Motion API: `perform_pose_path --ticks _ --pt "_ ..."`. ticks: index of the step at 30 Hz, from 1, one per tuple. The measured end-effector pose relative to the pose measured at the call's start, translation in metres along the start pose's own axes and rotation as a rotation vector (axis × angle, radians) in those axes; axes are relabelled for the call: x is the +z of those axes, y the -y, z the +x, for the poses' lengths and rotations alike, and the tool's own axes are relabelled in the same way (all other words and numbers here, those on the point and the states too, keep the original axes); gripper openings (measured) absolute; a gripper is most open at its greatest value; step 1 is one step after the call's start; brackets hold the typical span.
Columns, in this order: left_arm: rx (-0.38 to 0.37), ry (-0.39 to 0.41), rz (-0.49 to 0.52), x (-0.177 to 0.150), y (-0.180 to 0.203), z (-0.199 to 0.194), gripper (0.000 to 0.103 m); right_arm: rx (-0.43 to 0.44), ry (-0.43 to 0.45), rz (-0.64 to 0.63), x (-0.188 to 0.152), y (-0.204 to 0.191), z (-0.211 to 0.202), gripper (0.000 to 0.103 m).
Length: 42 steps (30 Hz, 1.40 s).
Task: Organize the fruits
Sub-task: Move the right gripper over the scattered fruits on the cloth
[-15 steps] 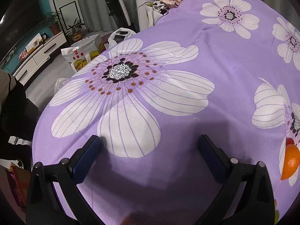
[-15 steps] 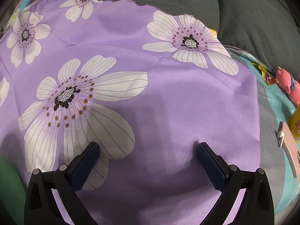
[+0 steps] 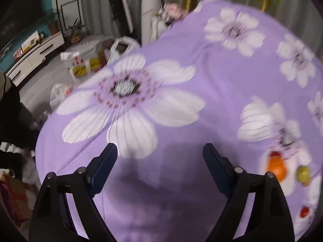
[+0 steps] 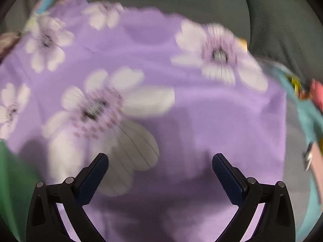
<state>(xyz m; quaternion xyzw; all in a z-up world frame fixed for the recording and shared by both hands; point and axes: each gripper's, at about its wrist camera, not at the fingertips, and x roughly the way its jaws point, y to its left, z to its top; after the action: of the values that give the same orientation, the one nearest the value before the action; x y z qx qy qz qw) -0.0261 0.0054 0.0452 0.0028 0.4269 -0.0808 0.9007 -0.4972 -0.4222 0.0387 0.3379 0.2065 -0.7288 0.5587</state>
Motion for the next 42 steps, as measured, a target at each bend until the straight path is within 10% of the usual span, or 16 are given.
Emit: perform_pose_path --ticks 4,15,30,42 --pt "-0.064 0.102 0.065 -0.001 0.02 -0.038 0.086 0.069 0.259 -0.095 0.007 -0.012 -0.076 0.102" --pt "-0.244 0.236 0.248 -0.035 0.077 -0.106 0.086 0.586 0.329 -0.353 -0.031 -0.074 -0.178 0.102" --pt "-0.45 0.049 0.262 -0.045 0.096 -0.103 0.079 1.057 -0.058 -0.632 -0.108 -0.144 -0.21 0.102" --pt "-0.548 -0.133 0.276 -0.049 0.096 -0.086 0.058 1.062 -0.359 -0.653 -0.128 -0.169 -0.177 0.066"
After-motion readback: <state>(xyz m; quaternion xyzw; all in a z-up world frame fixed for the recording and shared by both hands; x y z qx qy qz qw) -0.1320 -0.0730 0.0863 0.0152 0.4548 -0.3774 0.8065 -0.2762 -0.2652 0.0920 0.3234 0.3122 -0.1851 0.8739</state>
